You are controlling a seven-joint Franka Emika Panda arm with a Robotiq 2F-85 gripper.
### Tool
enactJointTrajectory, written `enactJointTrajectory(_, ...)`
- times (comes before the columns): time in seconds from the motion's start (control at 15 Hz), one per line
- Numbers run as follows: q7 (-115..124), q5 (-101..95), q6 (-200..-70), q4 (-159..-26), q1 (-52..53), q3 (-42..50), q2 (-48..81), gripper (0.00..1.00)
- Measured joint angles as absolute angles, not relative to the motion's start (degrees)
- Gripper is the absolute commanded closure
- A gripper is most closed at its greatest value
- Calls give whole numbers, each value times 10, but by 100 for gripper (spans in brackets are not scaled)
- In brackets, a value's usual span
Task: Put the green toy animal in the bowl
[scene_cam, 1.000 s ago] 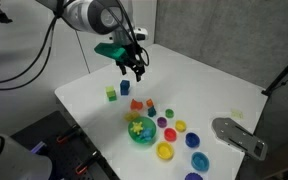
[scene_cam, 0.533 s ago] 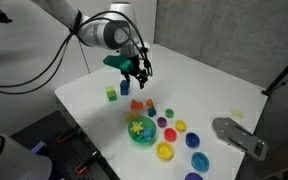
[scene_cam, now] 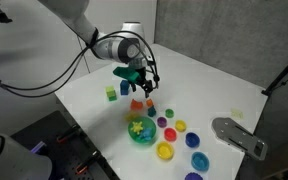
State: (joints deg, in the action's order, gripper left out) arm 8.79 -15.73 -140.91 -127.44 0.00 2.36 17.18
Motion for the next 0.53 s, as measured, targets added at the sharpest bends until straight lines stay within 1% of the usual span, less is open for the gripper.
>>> enactJointTrajectory(0.53, 88, -156, -1451, -1181, 16, 44, 306, 0)
